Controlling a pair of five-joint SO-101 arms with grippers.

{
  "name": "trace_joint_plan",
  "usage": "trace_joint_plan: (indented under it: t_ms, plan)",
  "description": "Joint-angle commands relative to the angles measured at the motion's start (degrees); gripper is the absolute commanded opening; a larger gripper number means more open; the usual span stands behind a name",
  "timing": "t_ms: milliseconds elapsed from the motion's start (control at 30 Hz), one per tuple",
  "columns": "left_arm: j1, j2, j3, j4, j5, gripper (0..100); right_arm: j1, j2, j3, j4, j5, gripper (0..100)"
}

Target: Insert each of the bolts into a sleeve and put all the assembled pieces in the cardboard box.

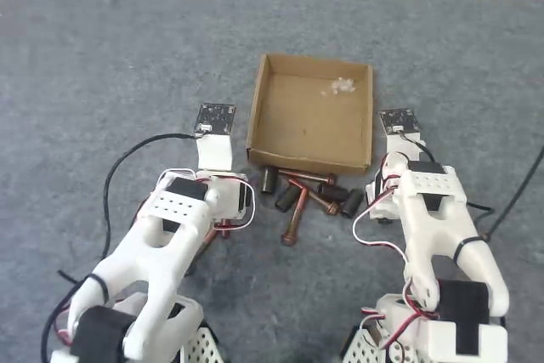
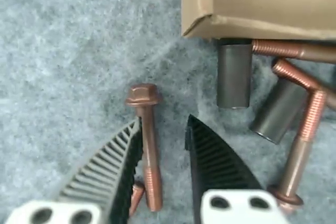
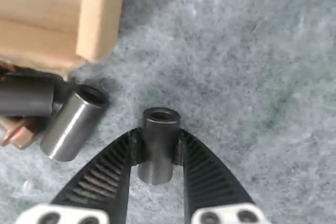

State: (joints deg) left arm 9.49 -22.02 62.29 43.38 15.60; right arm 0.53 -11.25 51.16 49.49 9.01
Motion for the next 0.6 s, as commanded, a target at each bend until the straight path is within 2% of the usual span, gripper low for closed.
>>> trace_joint_plan:
  t_ms: [0,300,400,567]
  plan:
    - [-0.6,-0.6,-2.8,-0.2,0.9,9,0.6,-0.3,-3.0,-0.1,0.9,0.7]
    - [-1.2,-0.4,-2.9,1.3,1.0,8,0.6,-0.3,-3.0,-0.1,0.9,0.7]
    - [-1.1,0.1,-3.6,1.4,4.5,8,0.6,-0.3,-3.0,-0.1,0.9,0.7]
    - [-1.4,8.3,-9.5,4.7,6.1,8,0.6,-0.3,-3.0,-0.1,0.9,0.8]
